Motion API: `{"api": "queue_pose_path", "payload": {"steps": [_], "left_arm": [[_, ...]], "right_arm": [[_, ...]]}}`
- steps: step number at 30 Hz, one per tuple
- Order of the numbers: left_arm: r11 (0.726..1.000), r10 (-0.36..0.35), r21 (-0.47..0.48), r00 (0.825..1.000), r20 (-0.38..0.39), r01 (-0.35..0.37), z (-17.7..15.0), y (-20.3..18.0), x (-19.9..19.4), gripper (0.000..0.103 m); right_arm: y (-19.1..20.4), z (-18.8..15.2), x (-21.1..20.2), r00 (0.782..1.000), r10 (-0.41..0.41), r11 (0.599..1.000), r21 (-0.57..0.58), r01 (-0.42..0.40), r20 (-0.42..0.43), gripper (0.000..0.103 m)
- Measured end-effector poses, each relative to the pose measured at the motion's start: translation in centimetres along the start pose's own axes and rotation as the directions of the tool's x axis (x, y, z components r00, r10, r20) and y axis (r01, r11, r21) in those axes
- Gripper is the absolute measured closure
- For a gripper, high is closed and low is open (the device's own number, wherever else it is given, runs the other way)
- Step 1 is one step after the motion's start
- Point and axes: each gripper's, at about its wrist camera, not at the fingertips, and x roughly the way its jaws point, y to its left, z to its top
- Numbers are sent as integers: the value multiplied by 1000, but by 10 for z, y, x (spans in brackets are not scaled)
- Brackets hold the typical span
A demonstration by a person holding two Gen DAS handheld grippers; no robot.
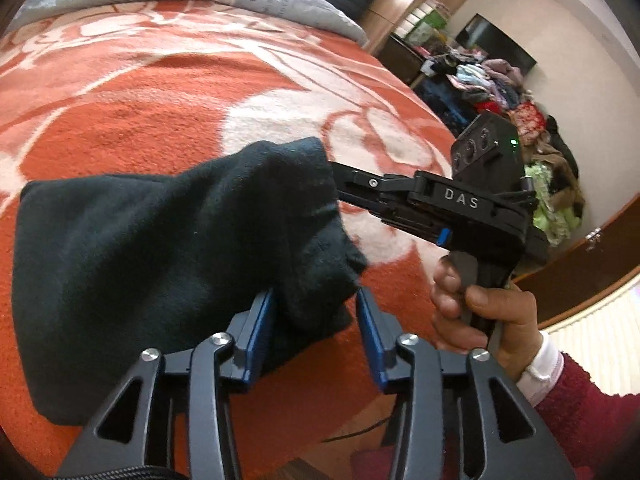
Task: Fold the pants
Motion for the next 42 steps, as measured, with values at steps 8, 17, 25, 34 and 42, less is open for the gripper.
{"api": "queue_pose_path", "payload": {"steps": [8,17,25,34,42], "left_arm": [[999,-47,-4,998,34,47,-9,3,-35,50],[990,72,-127,988,138,-55,-7,43,-85,38],[951,173,-284,974,146,-126,-3,97,-104,29],[919,203,-363,974,101,-153,-3,129,-90,28],[911,202,-382,976,84,-155,-1,137,-79,27]], "right_arm": [[20,-3,-26,996,-57,998,22,56,73,36],[76,7,-35,977,-160,982,-81,172,139,33],[112,-1,-4,916,-371,897,-195,396,154,28],[107,-17,16,903,-418,881,-199,429,97,28],[90,-29,19,874,-481,854,-193,484,61,28]]}}
